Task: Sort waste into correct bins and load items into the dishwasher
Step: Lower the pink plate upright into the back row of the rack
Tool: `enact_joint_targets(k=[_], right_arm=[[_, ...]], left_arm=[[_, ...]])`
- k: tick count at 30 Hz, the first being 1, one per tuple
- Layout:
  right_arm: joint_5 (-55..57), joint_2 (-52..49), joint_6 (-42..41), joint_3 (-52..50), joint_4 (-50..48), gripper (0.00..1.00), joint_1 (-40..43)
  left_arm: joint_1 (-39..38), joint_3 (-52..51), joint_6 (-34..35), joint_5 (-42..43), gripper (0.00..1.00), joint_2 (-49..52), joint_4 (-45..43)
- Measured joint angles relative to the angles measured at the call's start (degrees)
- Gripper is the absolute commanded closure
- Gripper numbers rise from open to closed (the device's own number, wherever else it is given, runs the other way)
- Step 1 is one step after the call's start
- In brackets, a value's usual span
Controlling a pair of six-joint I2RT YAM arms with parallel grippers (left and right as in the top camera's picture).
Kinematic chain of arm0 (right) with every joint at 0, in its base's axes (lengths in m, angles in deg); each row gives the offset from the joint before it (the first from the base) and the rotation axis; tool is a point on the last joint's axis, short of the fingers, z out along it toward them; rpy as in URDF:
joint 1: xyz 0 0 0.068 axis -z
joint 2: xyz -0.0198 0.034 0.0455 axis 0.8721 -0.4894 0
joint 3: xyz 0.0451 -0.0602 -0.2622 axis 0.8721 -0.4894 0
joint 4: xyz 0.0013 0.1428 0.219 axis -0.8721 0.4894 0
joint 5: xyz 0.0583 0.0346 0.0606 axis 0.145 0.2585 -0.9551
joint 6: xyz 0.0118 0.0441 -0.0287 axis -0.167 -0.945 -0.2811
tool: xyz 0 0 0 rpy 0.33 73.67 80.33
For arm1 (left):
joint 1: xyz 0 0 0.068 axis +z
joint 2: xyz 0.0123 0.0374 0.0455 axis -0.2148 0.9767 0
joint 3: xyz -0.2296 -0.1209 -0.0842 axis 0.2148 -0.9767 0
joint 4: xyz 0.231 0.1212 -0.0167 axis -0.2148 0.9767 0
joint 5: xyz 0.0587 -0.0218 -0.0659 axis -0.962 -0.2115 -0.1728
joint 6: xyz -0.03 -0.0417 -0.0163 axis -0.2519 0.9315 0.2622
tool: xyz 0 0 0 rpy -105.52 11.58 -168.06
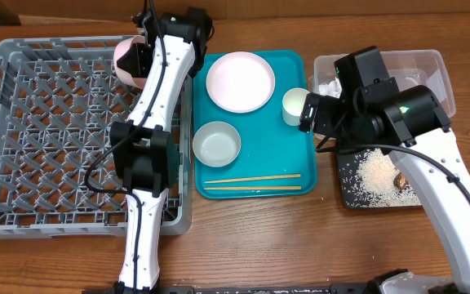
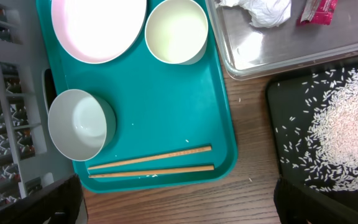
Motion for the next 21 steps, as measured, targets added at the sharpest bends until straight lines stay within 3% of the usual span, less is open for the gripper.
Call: enact_joint_targets(k=[21], right_arm=[[0.0,0.0,0.0,0.0,0.0,0.0,0.0]], left_arm=[[-2.14,0.15,-0.44,-0.94,0.96,0.07,-0.2]])
